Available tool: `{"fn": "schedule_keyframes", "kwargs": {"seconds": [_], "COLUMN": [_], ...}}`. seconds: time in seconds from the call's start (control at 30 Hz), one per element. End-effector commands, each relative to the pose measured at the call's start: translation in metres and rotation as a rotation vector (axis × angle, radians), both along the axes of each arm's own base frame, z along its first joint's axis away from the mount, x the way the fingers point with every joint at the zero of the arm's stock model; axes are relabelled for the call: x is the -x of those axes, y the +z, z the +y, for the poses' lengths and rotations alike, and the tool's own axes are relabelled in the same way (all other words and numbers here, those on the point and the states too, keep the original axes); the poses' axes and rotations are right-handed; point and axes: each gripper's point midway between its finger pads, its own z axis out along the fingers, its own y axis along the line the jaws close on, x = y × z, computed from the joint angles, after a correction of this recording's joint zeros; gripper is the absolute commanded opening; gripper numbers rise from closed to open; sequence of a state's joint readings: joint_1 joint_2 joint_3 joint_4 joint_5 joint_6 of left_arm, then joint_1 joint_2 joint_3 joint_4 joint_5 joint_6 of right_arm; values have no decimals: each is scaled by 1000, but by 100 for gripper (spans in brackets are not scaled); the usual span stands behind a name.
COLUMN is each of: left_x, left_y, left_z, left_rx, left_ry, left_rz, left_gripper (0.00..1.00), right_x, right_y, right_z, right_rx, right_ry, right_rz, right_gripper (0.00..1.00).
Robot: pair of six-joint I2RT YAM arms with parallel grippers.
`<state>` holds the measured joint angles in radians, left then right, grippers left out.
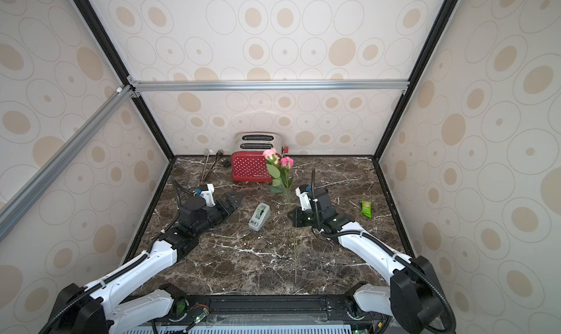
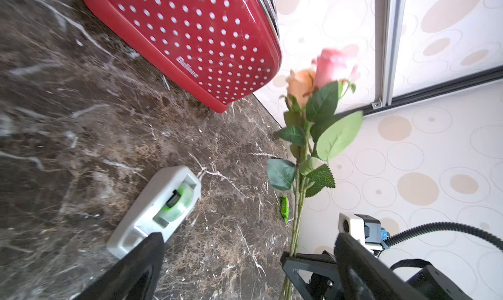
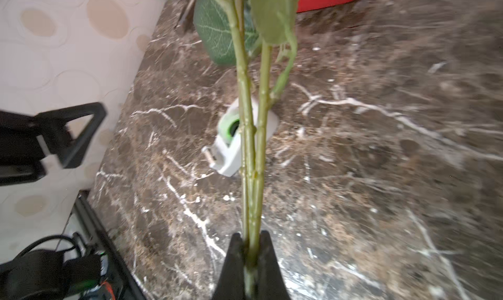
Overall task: Wrap bouquets with tape
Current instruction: Place the wrapped bouquet at the center of the board, then reset both arms
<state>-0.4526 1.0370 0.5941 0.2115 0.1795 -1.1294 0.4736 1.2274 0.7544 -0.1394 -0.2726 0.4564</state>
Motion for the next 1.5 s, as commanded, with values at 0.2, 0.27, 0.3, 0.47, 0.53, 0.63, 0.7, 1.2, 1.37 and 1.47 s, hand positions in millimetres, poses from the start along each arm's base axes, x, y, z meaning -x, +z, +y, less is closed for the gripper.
{"fn": "schedule_keyframes", "kwargs": {"seconds": [0.2,0.27,0.3,0.47,0.53,0.63,0.7,1.2,1.37,1.47], "left_x": [13,14,14,14,16,16,18,-23,-38,-47], "left_y": [-33,-37,-39,-53,-58,-64,-66,-84,-72,-74], "left_z": [63,72,78,112,135,168,193,244,222,210], "left_rx": [-290,-339,-360,-512,-635,-827,-945,-1118,-1070,-1053], "left_ry": [157,174,185,265,327,384,467,665,562,467], "left_rz": [61,70,77,142,180,198,206,-97,-264,-306], "left_gripper": [98,98,98,98,98,98,98,98,98,99], "right_x": [-5,-5,-6,-14,-21,-29,-35,-68,-83,-84], "right_y": [-67,-81,-89,-103,-94,-74,-60,-29,-41,-53], "right_z": [-53,-55,-56,-59,-64,-81,-103,-197,-187,-199], "right_rx": [141,180,198,231,248,309,395,791,628,557], "right_ry": [-154,-126,-121,-116,-144,-212,-297,-590,-492,-528], "right_rz": [114,162,184,237,212,129,59,-510,-596,-589], "right_gripper": [0,0,0,50,65,86,93,100,100,100]}}
